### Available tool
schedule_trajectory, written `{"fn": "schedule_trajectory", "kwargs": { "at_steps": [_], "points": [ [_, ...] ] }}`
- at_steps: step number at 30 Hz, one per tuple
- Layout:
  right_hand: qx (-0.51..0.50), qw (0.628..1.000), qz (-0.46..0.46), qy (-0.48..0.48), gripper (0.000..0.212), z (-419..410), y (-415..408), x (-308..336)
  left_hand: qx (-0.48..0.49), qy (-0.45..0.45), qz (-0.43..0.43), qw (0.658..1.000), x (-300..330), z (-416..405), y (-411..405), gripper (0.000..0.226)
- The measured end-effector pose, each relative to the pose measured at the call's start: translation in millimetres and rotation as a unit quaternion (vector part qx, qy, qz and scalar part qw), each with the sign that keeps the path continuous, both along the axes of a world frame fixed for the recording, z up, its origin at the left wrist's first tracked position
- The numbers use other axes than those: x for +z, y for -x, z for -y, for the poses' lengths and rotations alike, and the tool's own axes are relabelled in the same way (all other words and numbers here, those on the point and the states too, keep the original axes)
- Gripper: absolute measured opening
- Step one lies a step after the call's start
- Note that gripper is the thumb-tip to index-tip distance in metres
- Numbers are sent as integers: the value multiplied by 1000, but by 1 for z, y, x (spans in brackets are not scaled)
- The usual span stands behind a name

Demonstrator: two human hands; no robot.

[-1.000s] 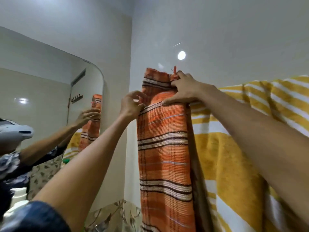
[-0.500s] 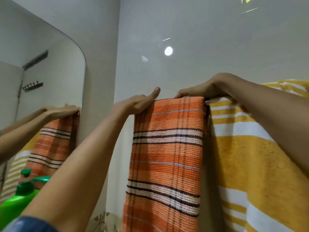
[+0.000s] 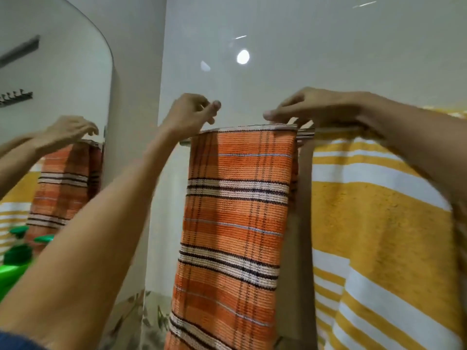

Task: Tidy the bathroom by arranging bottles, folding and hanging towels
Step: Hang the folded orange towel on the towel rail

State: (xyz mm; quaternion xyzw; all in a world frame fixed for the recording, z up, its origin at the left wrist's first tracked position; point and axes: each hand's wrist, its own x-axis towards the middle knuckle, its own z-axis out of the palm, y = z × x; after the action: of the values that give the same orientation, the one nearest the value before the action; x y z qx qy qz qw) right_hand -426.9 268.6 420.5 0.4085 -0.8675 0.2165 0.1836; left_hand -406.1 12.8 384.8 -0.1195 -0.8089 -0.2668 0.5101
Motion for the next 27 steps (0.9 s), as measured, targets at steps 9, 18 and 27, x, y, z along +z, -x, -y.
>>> {"fn": "schedule_trajectory", "kwargs": {
  "at_steps": [9,18,27],
  "points": [
    [-18,999,-24,42,21,-10,6,-1,-17,3,27,999,-17,9,6,21],
    [-64,997,35,-17,13,-10,11,3,32,-26,36,999,-4,3,9,35],
    [39,998,30,29,18,-15,9,1,-47,27,66,996,-14,18,1,17]
  ]
}}
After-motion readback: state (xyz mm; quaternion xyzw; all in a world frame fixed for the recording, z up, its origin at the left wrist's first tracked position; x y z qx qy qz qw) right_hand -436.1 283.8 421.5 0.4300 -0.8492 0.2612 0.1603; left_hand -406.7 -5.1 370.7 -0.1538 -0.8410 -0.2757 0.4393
